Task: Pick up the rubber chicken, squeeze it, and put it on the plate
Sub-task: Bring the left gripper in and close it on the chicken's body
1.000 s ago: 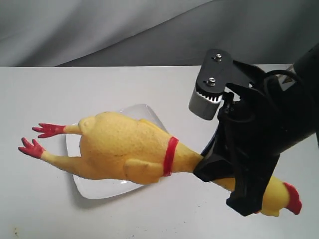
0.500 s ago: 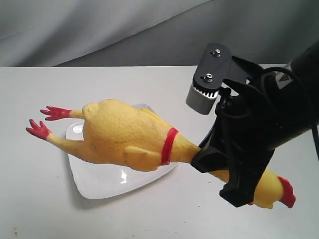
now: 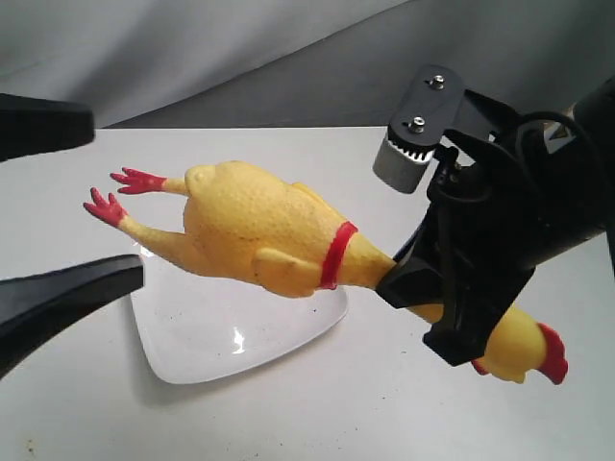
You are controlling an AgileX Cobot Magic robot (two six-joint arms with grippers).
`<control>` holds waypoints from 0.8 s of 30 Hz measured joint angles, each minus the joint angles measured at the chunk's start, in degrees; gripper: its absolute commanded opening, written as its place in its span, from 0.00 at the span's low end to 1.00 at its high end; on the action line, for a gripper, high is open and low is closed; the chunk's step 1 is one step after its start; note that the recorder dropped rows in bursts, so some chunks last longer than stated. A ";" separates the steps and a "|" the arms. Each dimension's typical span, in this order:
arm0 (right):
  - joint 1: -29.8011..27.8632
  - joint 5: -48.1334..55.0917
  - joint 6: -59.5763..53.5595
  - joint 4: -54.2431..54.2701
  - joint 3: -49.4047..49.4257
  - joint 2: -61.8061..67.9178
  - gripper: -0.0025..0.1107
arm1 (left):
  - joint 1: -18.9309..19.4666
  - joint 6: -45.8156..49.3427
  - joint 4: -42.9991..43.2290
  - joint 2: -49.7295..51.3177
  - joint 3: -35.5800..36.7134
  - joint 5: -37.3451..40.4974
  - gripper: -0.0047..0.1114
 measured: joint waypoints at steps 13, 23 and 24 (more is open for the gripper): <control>-0.11 -0.12 -0.33 5.81 0.00 0.00 0.02 | -28.40 44.78 0.89 15.51 -0.01 36.81 0.70; -0.20 -0.92 -1.64 7.72 0.09 0.00 0.02 | -29.58 45.90 1.14 20.59 -0.01 43.29 0.08; -0.20 -0.92 -1.64 7.72 0.09 0.00 0.02 | -29.58 45.90 1.14 20.59 -0.01 43.40 0.04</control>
